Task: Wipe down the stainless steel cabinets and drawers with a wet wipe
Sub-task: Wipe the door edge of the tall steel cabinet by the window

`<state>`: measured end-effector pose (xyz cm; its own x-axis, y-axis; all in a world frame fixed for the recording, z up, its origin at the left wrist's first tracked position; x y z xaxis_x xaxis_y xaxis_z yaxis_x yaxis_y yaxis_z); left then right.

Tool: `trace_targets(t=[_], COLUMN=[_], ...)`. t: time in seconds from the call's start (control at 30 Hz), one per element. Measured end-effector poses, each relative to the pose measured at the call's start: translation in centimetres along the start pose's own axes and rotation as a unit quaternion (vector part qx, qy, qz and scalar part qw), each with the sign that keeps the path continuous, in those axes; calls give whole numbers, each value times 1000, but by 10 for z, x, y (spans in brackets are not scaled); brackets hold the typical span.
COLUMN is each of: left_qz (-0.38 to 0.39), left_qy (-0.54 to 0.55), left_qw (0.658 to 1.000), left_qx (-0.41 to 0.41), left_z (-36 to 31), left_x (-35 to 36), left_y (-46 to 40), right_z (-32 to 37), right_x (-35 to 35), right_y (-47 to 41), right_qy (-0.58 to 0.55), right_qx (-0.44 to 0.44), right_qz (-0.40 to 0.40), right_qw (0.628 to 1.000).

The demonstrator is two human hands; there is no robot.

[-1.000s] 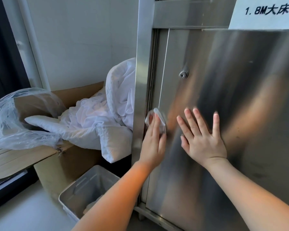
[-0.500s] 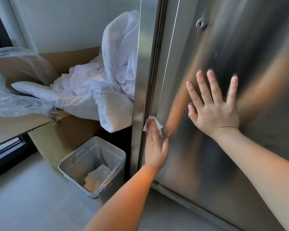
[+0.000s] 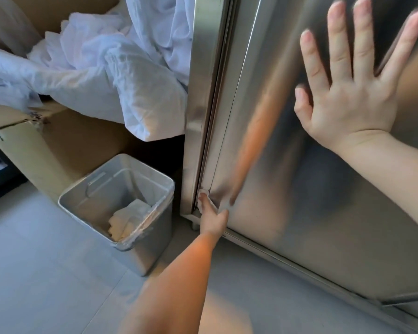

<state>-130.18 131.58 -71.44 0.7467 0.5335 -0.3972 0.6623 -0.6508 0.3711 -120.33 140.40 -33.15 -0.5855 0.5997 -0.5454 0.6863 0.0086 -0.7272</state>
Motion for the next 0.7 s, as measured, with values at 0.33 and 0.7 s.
trace_targets(t=[0.33, 0.7], left_qz=[-123, -324], left_qy=[109, 77], left_qw=[985, 862], left_qx=[45, 382], left_z=[-40, -237], left_x=[-9, -106], left_y=[13, 92], right_z=[-1, 3], right_x=[-2, -6], right_y=[-3, -3], right_qy=[8, 46], right_qx=[0, -4], right_qz=[-13, -28], right_qw=[1000, 999])
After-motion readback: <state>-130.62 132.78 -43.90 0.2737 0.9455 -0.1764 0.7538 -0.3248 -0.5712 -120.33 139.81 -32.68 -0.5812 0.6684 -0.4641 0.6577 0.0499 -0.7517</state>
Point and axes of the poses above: each hand's wrist, its own y-axis away from the middle knuckle, its own x-axis out of the palm, z = x × y, the point moved 7 cm from there along -y, towards the middle knuckle, and after that the axes turned 15 degrees about -y, right-handed, at the moved point
